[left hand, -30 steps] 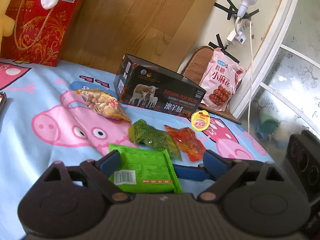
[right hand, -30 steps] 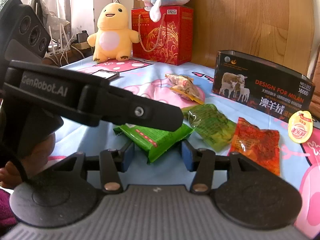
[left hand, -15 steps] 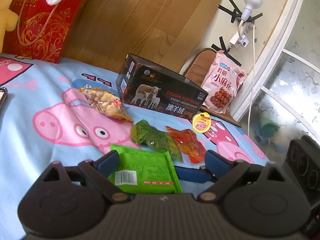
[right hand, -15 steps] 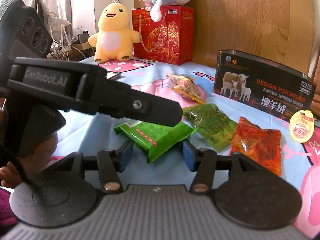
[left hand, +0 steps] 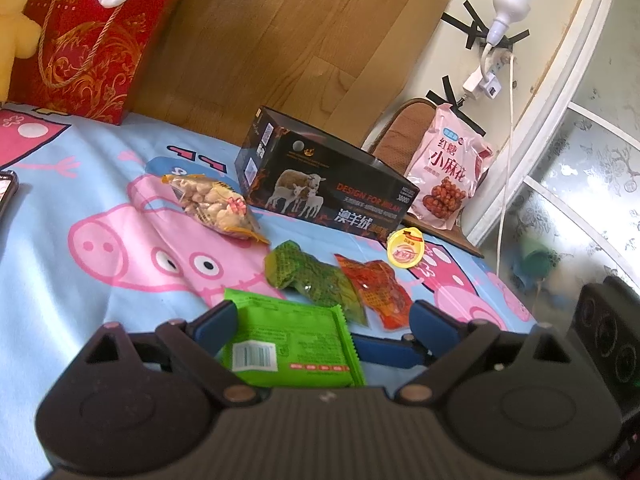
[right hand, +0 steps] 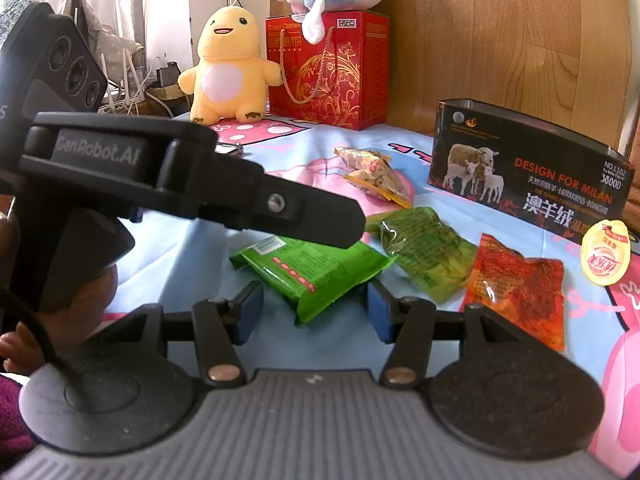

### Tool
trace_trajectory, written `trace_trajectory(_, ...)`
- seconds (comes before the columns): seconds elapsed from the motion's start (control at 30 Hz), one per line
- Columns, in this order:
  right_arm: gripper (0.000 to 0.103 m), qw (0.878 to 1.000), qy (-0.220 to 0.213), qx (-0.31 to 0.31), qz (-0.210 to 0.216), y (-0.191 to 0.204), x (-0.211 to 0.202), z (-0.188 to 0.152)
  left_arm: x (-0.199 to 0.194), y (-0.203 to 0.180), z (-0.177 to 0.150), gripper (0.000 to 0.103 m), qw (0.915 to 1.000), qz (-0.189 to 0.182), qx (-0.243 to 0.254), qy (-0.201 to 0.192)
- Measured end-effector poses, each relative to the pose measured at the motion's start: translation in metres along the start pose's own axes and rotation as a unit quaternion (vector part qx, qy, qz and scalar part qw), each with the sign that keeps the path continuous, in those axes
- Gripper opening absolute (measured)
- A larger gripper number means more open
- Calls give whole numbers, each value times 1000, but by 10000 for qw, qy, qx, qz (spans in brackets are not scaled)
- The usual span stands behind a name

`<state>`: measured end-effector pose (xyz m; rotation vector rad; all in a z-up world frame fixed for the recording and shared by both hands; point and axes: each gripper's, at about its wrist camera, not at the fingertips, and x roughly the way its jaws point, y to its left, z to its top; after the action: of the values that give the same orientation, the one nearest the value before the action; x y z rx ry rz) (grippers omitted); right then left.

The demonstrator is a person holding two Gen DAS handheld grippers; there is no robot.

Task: Organize snacks
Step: 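Reach the left tool to the large green packet and close on it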

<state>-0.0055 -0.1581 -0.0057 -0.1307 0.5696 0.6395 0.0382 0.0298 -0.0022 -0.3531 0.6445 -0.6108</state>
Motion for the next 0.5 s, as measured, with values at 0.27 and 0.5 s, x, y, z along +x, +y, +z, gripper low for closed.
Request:
trace_trajectory(0.27, 59, 10000, 3, -8, -9, 1, 0, 0, 3, -5, -1, 96, 9998, 113, 154, 53)
trace_trajectory(0.5, 59, 10000, 5, -11, -11, 1, 0, 0, 1, 1, 0, 96, 9998, 187, -62, -16)
